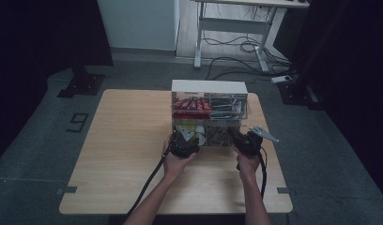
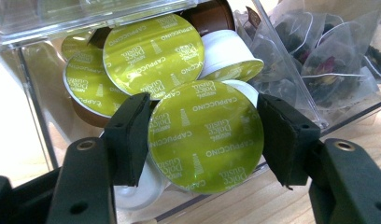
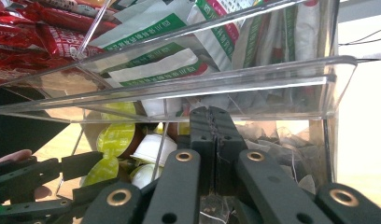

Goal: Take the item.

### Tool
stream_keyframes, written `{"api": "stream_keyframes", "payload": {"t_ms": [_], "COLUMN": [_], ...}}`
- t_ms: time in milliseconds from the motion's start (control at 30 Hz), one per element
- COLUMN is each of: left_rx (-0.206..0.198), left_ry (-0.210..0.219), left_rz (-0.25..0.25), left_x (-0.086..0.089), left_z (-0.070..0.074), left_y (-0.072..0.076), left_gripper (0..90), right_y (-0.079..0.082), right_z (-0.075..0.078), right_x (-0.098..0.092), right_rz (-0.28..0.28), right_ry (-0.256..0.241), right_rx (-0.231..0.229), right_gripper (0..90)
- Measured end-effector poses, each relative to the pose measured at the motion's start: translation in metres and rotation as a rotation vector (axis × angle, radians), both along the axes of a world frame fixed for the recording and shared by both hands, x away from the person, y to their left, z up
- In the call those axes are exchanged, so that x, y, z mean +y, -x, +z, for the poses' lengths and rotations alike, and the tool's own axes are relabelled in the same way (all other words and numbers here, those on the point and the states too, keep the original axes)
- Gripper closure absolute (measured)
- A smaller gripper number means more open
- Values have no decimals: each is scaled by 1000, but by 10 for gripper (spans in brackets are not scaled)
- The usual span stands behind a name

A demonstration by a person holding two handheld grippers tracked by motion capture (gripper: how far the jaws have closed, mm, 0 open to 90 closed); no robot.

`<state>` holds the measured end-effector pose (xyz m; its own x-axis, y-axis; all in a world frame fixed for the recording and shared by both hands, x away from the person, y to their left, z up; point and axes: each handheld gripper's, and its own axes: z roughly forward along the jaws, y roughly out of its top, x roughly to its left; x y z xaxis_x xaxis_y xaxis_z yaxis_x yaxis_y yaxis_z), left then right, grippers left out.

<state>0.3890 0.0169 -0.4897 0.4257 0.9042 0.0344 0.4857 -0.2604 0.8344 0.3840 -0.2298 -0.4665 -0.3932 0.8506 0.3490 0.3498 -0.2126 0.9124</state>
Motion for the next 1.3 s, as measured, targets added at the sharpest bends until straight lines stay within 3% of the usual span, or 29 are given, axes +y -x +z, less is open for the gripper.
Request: {"api": "stream_keyframes", "payload": {"t_ms": [467,1300], "left_rx": [-38,-52], "left_ry": [71,98], "left_rz": [-16,-22], "left_x": [7,31], "left_z": [14,26], "left_y": [13,30], "left_gripper": [382,383], "right_y": [0,0], "right_z": [0,-1], "right_x": [0,0], "right_rz": [-3,-4], "right_ry": [2,5], "right_rx": [0,5], "right_gripper": [885,886]}}
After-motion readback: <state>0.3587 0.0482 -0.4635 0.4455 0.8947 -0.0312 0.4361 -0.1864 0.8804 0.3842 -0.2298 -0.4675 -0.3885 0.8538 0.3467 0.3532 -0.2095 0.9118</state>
